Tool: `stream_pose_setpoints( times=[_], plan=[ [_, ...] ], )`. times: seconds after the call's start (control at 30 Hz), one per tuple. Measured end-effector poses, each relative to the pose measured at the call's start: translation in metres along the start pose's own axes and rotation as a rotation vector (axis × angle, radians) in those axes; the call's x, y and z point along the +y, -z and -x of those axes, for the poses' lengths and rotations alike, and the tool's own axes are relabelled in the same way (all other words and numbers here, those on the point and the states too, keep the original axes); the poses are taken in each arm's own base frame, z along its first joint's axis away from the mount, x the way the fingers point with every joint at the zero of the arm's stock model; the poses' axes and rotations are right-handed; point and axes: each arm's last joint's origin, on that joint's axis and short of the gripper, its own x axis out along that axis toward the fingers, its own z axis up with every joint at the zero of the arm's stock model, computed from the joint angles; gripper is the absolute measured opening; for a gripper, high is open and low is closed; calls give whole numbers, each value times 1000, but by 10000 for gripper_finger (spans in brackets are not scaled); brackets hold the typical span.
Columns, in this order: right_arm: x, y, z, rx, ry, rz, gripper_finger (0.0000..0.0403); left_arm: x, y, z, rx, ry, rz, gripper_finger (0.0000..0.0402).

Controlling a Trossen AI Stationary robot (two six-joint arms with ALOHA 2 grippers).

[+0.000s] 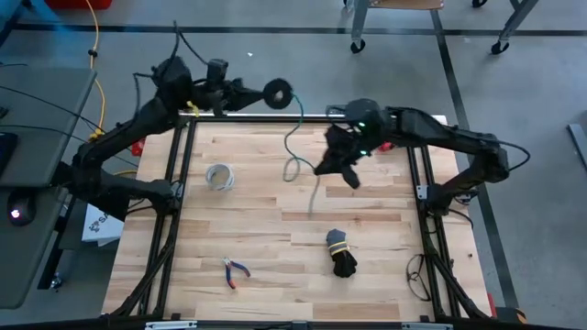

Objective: Coil cords
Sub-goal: Uncoil the green wire from the cable spool, then coil the green wire on the spool

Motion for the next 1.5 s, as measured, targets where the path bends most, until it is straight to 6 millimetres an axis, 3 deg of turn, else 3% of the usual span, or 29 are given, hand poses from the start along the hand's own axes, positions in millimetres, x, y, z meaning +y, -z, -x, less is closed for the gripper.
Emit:
stream_pose_setpoints(
  times=[0.23,0.47,0.67,0.87,1.0,1.1,1.27,1.5],
  plan=[
    [26,9,39,-19,170,-40,0,-8,31,29,258,-174,-41,0],
    [33,20,36,74,244,-84,0,-28,53,37,398,-164,-246,0],
    [33,22,38,65,318,-160,9,-30,76,33,583,-181,-214,0],
    [36,22,37,74,305,-112,97,-29,92,24,686,-286,-375,0],
    [35,21,35,67,397,-34,163,-30,103,13,757,-297,-524,0],
    [34,18,35,44,440,51,188,-34,111,4,778,-328,-665,0],
    [33,-7,12,-133,422,208,180,-48,117,-15,706,-364,-970,0],
    [17,-14,-30,-119,482,308,139,-66,111,-41,676,-521,-1272,0]
  ],
)
